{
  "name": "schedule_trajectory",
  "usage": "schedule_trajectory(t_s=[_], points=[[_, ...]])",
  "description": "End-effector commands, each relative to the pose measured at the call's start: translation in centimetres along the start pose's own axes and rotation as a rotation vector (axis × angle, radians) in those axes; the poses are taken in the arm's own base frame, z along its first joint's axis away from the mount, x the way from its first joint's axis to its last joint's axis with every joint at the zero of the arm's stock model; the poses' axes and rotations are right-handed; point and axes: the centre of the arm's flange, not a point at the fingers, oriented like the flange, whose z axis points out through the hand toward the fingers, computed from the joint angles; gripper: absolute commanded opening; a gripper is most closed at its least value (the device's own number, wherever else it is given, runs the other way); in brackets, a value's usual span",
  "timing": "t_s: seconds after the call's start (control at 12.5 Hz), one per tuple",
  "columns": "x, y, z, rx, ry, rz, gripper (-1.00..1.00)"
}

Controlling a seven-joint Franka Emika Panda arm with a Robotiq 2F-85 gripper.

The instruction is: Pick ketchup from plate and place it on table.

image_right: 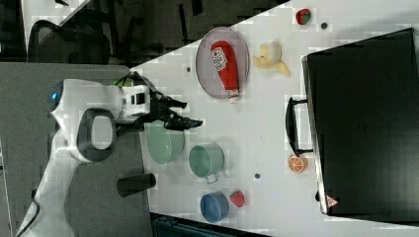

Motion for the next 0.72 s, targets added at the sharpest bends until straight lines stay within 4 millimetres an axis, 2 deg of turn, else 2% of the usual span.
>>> schedule_trajectory(t_s=[0.08,0.72], points=[[0.3,-2.1,0.1,0.045,0.053,-0.177,1.0],[5.0,-7.1,9.1,0.068,0.093,-0.619,1.0]])
